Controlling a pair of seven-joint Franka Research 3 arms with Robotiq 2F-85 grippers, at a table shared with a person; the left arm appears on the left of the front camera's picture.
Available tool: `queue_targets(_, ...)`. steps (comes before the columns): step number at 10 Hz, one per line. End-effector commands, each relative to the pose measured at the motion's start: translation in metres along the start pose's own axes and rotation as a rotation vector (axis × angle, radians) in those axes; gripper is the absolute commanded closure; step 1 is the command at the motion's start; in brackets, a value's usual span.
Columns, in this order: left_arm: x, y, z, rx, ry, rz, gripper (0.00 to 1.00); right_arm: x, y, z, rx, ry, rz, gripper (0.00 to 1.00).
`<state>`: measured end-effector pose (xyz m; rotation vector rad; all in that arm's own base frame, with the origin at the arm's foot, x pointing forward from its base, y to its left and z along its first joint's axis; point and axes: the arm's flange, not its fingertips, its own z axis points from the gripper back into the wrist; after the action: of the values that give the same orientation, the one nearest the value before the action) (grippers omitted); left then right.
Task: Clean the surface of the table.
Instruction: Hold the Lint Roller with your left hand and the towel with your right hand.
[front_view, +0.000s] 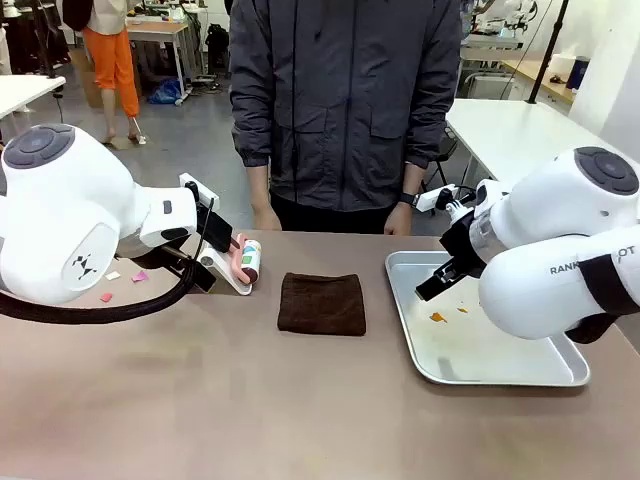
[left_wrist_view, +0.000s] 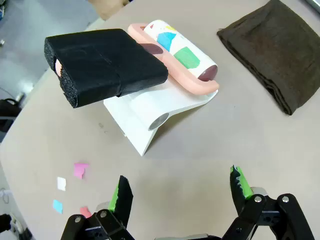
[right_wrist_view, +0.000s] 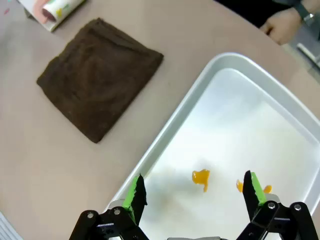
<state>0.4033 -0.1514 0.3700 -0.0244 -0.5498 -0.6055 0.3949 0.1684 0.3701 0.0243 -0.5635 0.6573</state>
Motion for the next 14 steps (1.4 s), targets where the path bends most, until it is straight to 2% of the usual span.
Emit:
queue_targets(1,0.0000,0.0000,0.0001,0.000,0.000,0.000,0.00,0.0000,0.0000,0.0001,0.000,0.000,0.000,0.00)
queue_targets(14,0.0000,0.0001,0.0000,0.000,0.000,0.001,0.00,0.0000,0.0001,0.0000,0.000,0.000,0.001,0.00)
